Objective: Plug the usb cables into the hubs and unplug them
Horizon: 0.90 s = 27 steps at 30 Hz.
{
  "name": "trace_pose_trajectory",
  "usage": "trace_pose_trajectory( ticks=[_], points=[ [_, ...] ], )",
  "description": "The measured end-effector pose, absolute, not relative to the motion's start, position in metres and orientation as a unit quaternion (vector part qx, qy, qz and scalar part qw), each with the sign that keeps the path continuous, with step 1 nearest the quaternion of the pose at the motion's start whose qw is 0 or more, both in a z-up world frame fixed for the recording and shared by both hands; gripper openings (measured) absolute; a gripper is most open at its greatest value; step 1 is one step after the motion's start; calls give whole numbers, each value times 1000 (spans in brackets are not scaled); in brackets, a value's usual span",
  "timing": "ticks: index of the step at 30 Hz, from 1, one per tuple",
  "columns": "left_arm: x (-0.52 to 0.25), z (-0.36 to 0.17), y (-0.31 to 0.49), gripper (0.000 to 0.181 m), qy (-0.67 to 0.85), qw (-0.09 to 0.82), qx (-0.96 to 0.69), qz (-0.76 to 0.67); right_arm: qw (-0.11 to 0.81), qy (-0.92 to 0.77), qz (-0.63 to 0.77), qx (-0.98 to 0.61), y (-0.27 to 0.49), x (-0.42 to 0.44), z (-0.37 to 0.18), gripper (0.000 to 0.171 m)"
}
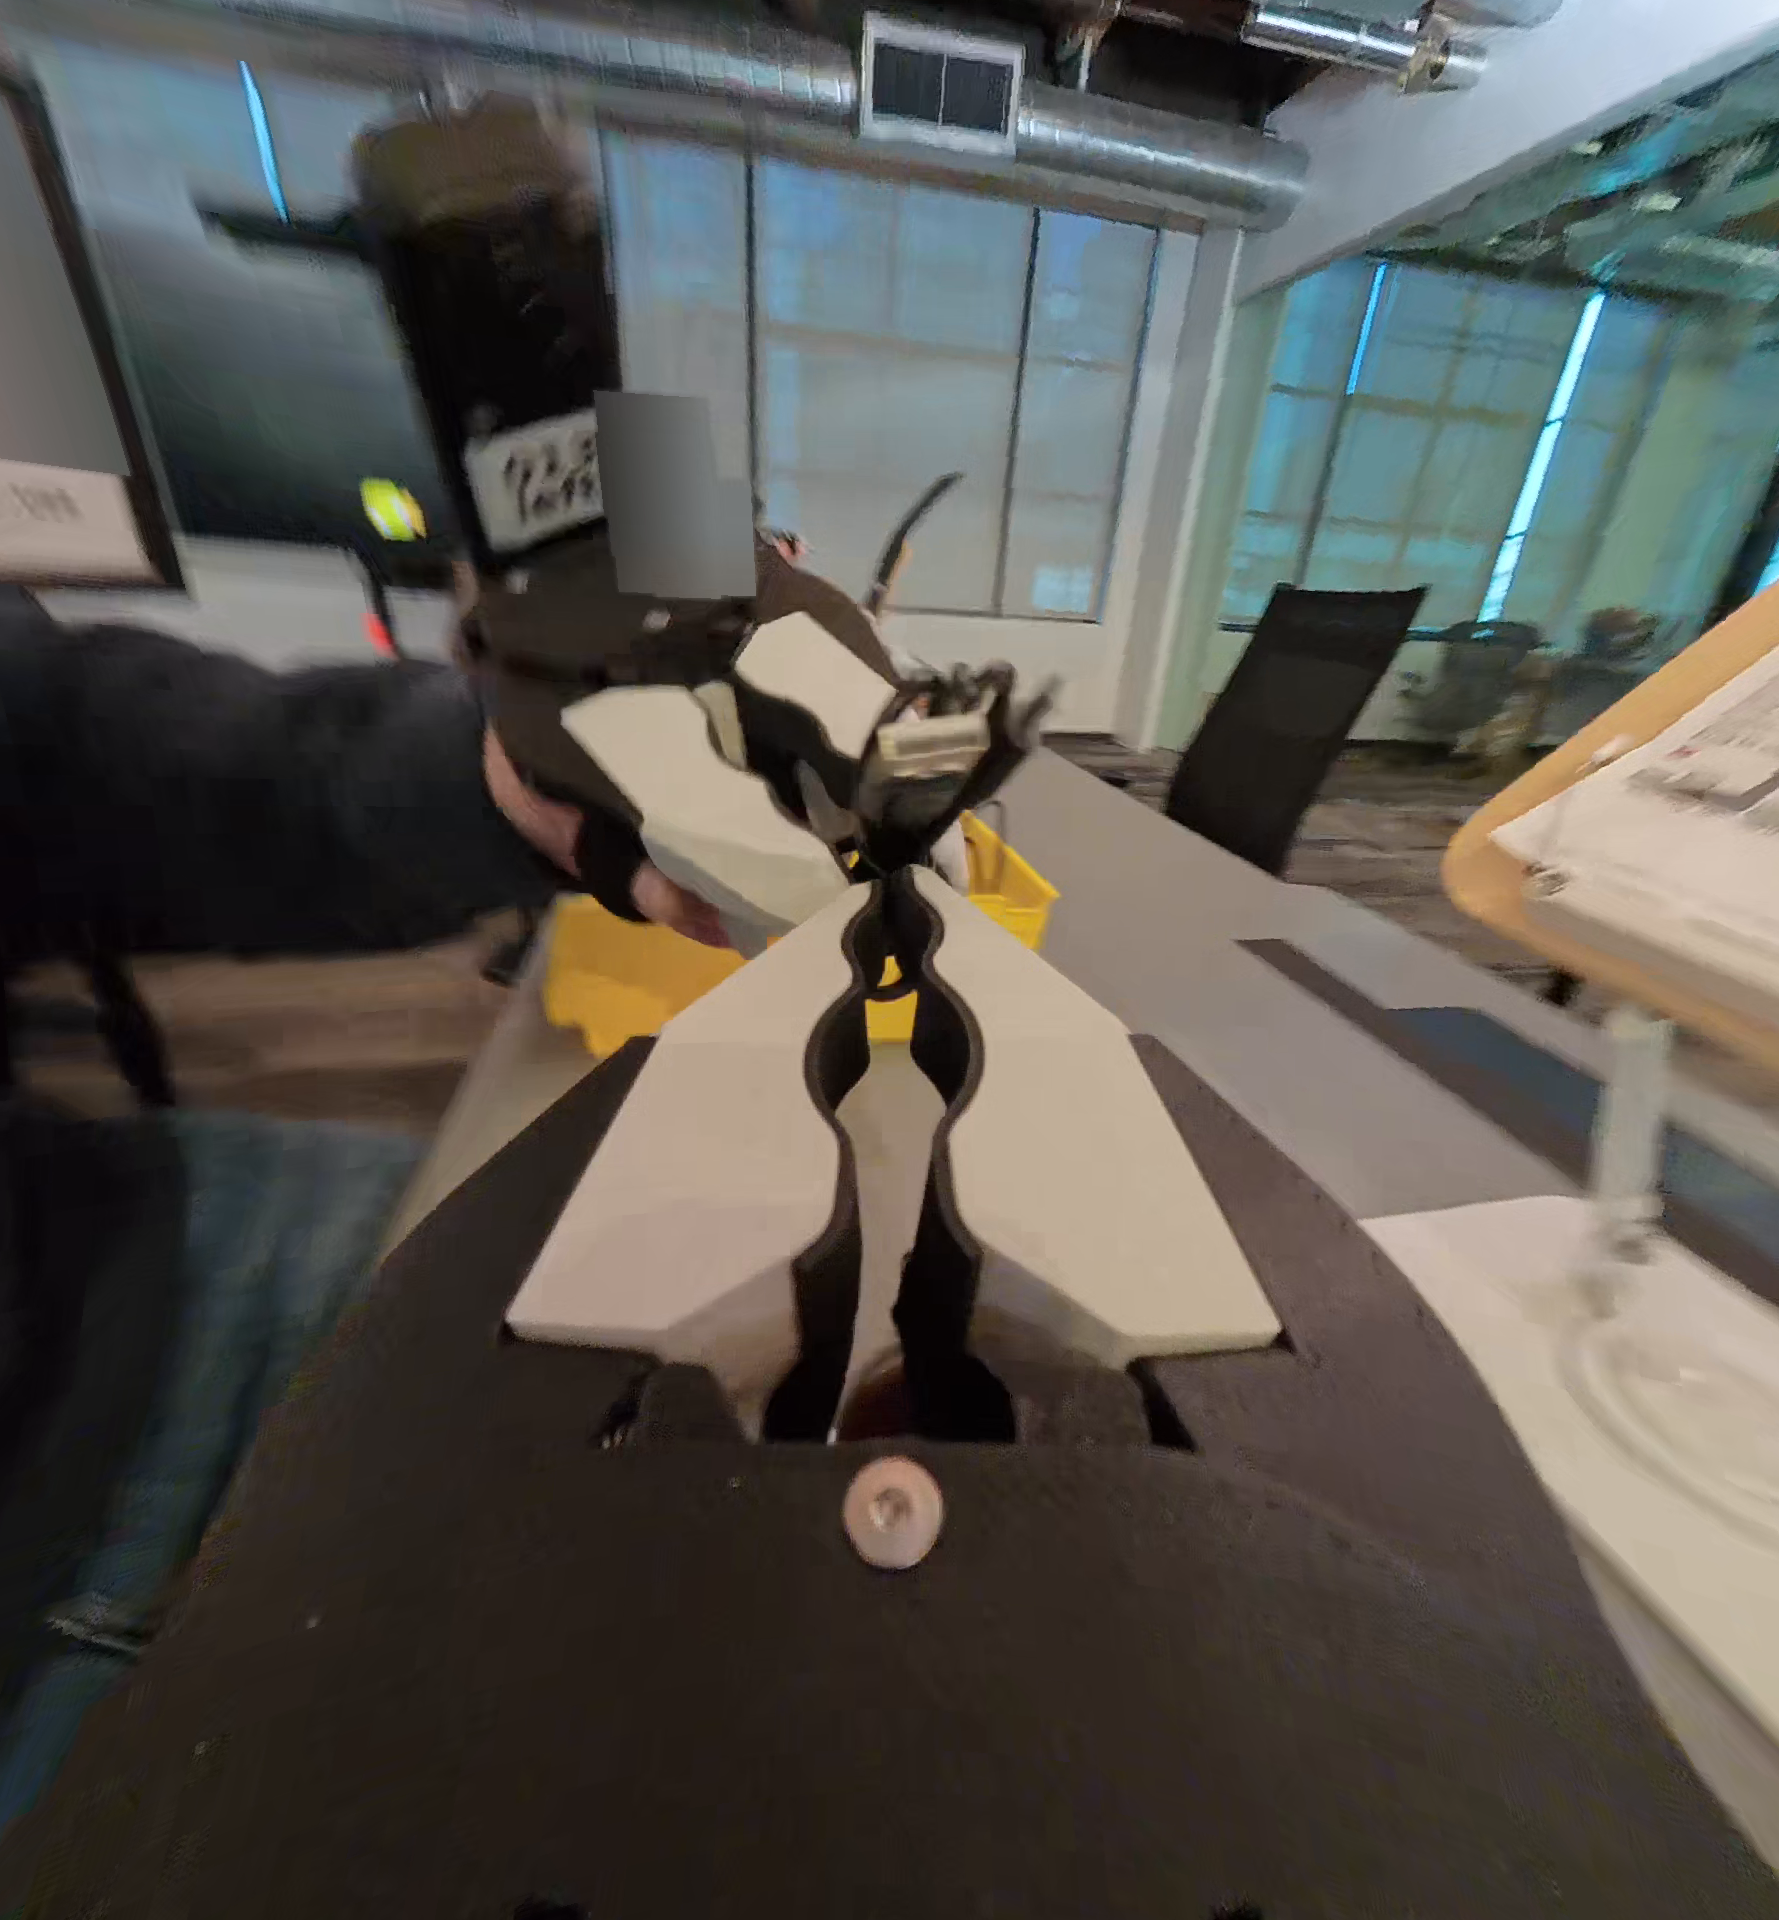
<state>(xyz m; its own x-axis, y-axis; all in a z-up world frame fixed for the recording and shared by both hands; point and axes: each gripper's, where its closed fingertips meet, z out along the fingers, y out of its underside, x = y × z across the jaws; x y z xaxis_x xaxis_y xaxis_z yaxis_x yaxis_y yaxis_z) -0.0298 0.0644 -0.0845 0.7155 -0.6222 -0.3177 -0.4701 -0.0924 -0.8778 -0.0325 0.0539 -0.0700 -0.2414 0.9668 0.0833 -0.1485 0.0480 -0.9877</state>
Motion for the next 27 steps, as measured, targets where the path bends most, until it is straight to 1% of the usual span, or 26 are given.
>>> trace_pose_trajectory(
  ticks=[3, 6, 7, 8, 10, 12, 13, 17, 19, 21, 22, 23, 25, 26, 27],
  points=[
    [-30, -72, 66, 15, 413, 614, -671, 45, 403, -472, 675, -398, 51, -30, -62, 0],
    [-29, -61, 65, 15, 436, 670, -567, 198, 305, -399, 768, -397, 45, -26, -51, 0],
    [-31, -65, 66, 17, 440, 673, -547, 232, 287, -384, 784, -394, 44, -26, -51, 0],
    [-33, -74, 69, 18, 440, 668, -557, 222, 288, -384, 783, -396, 43, -27, -54, 0],
    [-40, -93, 73, 26, 425, 644, -614, 164, 320, -400, 760, -402, 46, -30, -60, 0],
    [-45, -95, 70, 35, 403, 643, -641, 116, 359, -413, 732, -407, 54, -29, -60, 0],
    [-47, -96, 68, 35, 388, 633, -665, 81, 389, -433, 702, -411, 58, -30, -63, 0],
    [-57, -91, 65, 36, 276, 592, -748, -115, 514, -530, 543, -400, 66, -31, -74, 0],
    [-57, -86, 64, 37, 220, 556, -767, -231, 564, -566, 466, -380, 66, -30, -75, 0],
    [-58, -83, 65, 42, 178, 520, -774, -314, 606, -601, 381, -357, 68, -29, -80, 0],
    [-56, -84, 64, 42, 168, 500, -776, -345, 619, -615, 346, -345, 67, -29, -82, 0],
    [-50, -86, 62, 48, 165, 472, -778, -380, 629, -627, 318, -332, 66, -29, -83, 0],
    [-39, -93, 59, 66, 159, 417, -781, -437, 641, -648, 277, -305, 61, -29, -87, 0],
    [-35, -94, 58, 70, 160, 403, -780, -451, 644, -654, 263, -296, 59, -29, -88, 0],
    [-33, -95, 58, 69, 162, 393, -778, -462, 646, -660, 251, -289, 59, -28, -90, 0]
  ],
)
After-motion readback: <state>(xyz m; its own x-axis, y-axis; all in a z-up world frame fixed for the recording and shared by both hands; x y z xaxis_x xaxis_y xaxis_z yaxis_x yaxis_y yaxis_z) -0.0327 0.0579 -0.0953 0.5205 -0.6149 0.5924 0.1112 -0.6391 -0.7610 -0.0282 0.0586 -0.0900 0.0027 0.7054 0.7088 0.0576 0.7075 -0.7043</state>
